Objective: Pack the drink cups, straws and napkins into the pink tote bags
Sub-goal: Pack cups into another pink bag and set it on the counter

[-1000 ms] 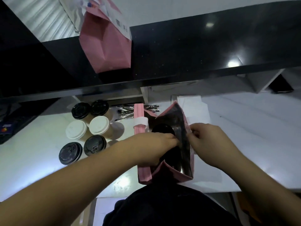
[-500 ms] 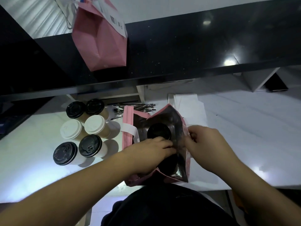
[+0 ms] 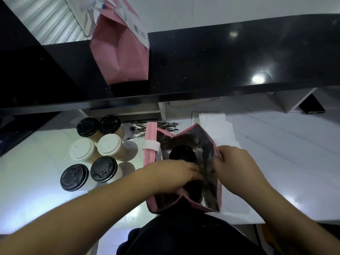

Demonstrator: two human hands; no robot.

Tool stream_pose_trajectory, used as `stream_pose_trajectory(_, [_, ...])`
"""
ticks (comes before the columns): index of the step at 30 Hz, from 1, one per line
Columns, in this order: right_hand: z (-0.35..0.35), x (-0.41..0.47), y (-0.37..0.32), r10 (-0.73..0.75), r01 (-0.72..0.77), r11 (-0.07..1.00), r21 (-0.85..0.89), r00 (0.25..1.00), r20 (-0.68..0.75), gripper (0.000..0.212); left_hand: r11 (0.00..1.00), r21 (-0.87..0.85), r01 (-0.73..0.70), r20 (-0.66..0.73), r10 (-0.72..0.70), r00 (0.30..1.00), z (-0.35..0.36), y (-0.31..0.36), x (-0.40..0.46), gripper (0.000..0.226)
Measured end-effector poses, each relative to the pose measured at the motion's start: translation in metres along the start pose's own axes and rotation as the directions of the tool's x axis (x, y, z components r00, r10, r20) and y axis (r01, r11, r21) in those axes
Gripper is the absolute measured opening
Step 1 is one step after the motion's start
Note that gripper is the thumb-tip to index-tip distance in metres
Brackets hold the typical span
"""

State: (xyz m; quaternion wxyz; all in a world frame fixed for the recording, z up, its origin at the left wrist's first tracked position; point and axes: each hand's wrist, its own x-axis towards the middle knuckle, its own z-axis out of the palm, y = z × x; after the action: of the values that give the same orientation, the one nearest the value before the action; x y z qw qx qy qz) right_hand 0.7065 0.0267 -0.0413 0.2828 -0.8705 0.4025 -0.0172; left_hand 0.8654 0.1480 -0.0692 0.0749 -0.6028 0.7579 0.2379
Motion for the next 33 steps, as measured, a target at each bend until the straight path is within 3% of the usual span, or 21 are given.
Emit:
stream_pose_trajectory(3, [-0.005,0.001,0.005,0.02,-0.02,1.0,0.019,1.0,-0.003,0.043,0.977,-0.207,-0.044,-0.278,-0.015,0.96,-0.037,-0.006,-0.02,0.031])
stream_pose_trajectory(5, [-0.008,0.001,0.01,0.035,-0.035,0.999,0.024,0.999,-0.003,0.045,0.944,-0.322,-0.068,-0.545,-0.126,0.829,-0.058,-0.02,-0.04,0.015])
stream_pose_trajectory(7, [-0.009,0.002,0.014,0.047,-0.046,0.999,0.017,0.999,-0.021,0.045,0.896,-0.443,0.028,-0.683,-0.358,0.637,-0.064,-0.046,-0.053,0.009])
stream_pose_trajectory(9, [-0.01,0.003,0.017,0.052,-0.052,0.999,-0.009,0.998,-0.042,0.045,0.778,-0.572,0.26,-0.608,-0.615,0.502,-0.052,-0.082,-0.059,0.009])
stream_pose_trajectory(11, [-0.011,0.006,0.017,0.057,-0.058,0.998,-0.034,0.998,-0.032,0.044,0.596,-0.642,0.482,-0.397,-0.797,0.456,-0.026,-0.12,-0.059,0.011])
stream_pose_trajectory(13, [-0.011,0.008,0.015,0.069,-0.069,0.996,-0.058,0.998,0.003,0.045,0.452,-0.674,0.584,-0.18,-0.868,0.464,0.003,-0.15,-0.051,0.017])
stream_pose_trajectory(16, [-0.012,0.009,0.014,0.076,-0.076,0.993,-0.086,0.997,-0.001,0.045,0.485,-0.474,0.735,-0.094,-0.858,0.506,0.036,-0.176,-0.032,0.025])
stream_pose_trajectory(18, [-0.013,0.008,0.014,0.073,-0.074,0.991,-0.112,0.997,-0.008,0.039,0.516,-0.425,0.743,-0.07,-0.838,0.542,0.051,-0.187,-0.016,0.027])
stream_pose_trajectory(22, [-0.018,0.005,0.008,0.117,-0.118,0.985,-0.126,0.993,-0.015,0.042,0.588,-0.385,0.711,-0.099,-0.792,0.602,0.068,-0.204,0.014,0.033])
stream_pose_trajectory(27, [-0.02,0.003,0.002,0.178,-0.176,0.977,-0.123,0.984,0.002,0.043,0.599,-0.271,0.753,-0.134,-0.798,0.587,0.079,-0.214,0.033,0.043])
stream_pose_trajectory(33, [-0.018,0.004,0.001,0.202,-0.205,0.973,-0.103,0.979,-0.037,0.041,0.637,-0.088,0.766,-0.277,-0.754,0.595,0.086,-0.217,0.034,0.035])
